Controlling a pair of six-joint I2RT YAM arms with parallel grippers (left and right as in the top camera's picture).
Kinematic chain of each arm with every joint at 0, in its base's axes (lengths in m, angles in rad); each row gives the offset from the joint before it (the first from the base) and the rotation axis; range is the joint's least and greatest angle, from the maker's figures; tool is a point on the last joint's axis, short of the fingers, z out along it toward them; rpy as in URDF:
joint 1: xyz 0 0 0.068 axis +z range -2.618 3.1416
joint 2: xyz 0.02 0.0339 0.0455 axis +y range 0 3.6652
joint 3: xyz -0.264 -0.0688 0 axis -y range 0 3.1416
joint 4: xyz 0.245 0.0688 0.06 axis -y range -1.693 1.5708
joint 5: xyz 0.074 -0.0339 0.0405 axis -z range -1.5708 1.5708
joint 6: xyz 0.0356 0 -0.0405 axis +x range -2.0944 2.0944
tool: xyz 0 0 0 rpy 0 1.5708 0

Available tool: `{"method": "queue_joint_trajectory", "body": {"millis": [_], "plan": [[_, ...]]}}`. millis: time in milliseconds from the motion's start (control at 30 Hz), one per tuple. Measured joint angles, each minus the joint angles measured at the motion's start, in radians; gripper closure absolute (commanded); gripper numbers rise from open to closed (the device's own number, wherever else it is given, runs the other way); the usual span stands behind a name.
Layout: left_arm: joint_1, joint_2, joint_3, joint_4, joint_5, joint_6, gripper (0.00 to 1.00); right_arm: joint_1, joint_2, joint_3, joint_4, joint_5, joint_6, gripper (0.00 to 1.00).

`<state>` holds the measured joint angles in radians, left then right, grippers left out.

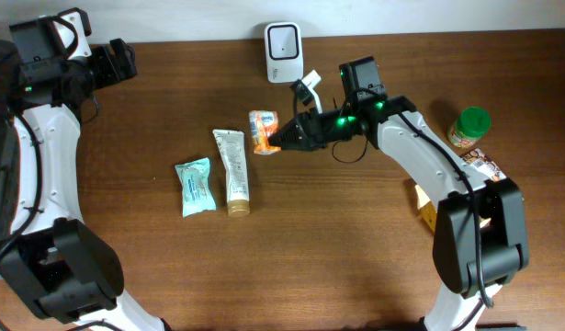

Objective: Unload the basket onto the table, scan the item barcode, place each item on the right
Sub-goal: 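Raise the tissue packet to the barcode scanner with right gripper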

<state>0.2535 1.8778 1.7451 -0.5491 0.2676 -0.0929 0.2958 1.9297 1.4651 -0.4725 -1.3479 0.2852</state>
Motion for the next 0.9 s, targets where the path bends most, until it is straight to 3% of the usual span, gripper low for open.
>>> {"method": "queue_joint_trajectory", "body": {"millis": [333,667,800,900], "plan": [[0.0,0.0,0.0,0.0,0.0,0.0,0.01,-0.036,-0.004,0.0,0.04,-0.162,0.204,0.96],[0.0,0.0,0.0,0.0,0.0,0.0,0.01,-0.061,-0.063,0.0,0.055,-0.168,0.232,0.96],[0.0,0.0,0.0,0.0,0.0,0.0,0.01,-0.054,-0.063,0.001,0.046,-0.07,0.228,0.96],[0.0,0.0,0.0,0.0,0.0,0.0,0.01,-0.033,-0.066,0.003,-0.104,0.195,0.188,0.96]]}}
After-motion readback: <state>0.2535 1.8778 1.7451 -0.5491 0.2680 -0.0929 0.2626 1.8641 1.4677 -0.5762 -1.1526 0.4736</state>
